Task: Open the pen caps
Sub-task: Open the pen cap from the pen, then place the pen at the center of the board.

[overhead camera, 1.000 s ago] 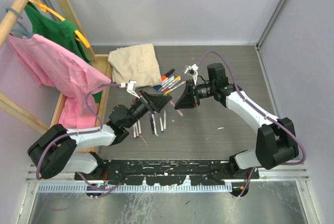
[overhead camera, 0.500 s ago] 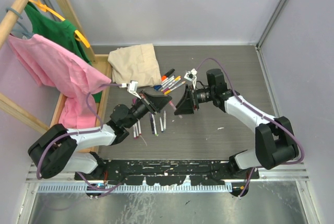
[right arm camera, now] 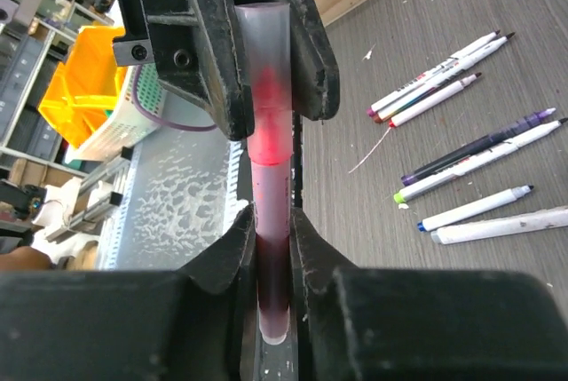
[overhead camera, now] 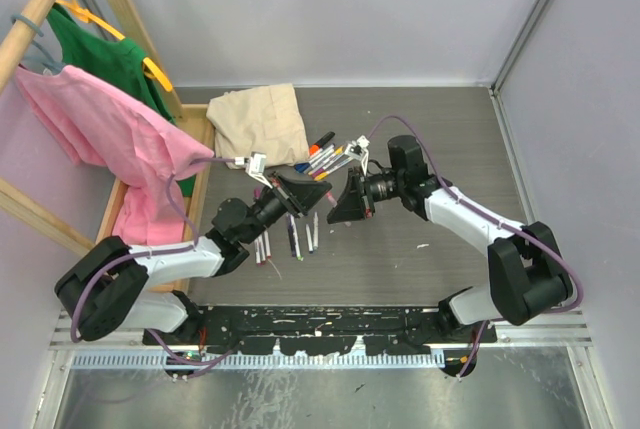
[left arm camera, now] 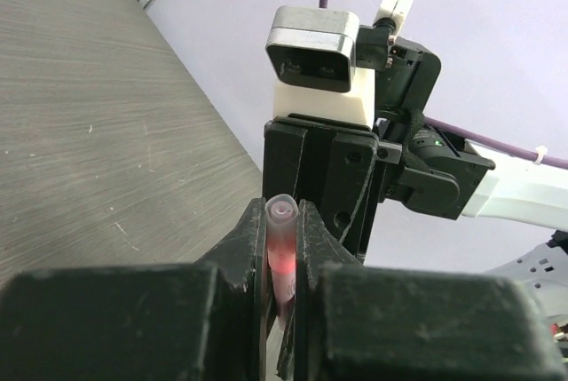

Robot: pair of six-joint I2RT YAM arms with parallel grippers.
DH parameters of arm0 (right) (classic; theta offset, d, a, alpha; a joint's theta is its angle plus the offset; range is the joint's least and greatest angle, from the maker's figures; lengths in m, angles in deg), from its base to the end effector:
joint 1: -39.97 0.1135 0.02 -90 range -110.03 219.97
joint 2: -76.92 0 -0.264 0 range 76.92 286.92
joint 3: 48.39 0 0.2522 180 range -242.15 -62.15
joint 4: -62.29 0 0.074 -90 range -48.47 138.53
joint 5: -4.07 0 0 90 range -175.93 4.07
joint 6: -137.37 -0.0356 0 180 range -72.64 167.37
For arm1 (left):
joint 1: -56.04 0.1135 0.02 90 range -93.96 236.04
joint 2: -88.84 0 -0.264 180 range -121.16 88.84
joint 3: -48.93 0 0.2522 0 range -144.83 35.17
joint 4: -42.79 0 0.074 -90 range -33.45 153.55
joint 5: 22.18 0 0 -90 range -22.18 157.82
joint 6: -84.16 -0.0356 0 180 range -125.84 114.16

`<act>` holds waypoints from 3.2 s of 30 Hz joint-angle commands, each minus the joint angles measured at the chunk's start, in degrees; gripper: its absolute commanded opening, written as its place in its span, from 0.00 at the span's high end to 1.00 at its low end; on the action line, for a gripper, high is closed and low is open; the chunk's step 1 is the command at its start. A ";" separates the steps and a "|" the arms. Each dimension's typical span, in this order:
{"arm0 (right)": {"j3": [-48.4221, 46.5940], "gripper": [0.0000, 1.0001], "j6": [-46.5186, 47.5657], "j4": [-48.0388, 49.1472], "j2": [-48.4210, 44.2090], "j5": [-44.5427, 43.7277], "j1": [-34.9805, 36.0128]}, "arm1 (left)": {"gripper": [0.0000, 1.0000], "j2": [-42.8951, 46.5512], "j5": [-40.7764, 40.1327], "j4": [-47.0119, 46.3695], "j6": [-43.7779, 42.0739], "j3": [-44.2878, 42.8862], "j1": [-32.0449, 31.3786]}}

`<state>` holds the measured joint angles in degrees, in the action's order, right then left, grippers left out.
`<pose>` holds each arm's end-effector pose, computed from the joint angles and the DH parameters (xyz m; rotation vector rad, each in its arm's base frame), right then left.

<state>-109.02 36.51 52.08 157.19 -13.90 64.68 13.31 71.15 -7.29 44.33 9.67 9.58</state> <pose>0.2462 0.1506 0.2466 -1.0367 1.8134 1.6731 0.1802 -0.1926 0.2461 0.0070 1.4861 -1.4435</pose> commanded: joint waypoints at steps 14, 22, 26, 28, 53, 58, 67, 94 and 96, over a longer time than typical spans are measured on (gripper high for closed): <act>-1.77 0.99 -1.19 2.74 2.10 2.48 2.10 | 1.00 7.92 8.53 14.40 -1.85 -19.37 20.15; 2.78 0.99 -6.48 6.13 1.32 -17.69 2.06 | 1.00 12.46 8.20 17.87 -1.42 -12.96 20.18; 6.12 0.99 -13.99 8.36 1.75 -31.77 2.84 | 1.00 13.49 8.52 19.39 -0.11 -8.73 20.18; 7.04 0.99 -18.11 8.18 1.82 -37.34 3.48 | 1.00 13.26 8.51 19.56 0.64 -6.90 20.18; 1.32 0.91 -21.86 -4.57 12.59 -65.94 12.28 | 1.00 3.82 6.07 24.38 7.32 -1.87 16.24; 0.38 0.85 -21.57 -5.19 14.37 -64.87 12.80 | 1.00 4.57 5.20 24.34 7.19 -0.90 15.87; -0.19 0.78 -21.28 -5.54 16.14 -62.30 13.90 | 1.00 4.79 5.29 24.30 7.13 -0.23 15.87; 2.28 0.72 -23.12 -4.10 10.69 -60.02 13.93 | 1.00 4.77 5.45 26.30 6.55 -1.34 15.65; 1.75 0.72 -22.70 -4.51 9.94 -59.73 13.88 | 1.00 4.11 5.46 26.35 6.67 -1.53 15.37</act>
<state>-106.20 13.32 47.45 170.39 -74.66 78.40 18.41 75.78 21.26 51.61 9.54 25.58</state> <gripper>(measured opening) 0.278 0.072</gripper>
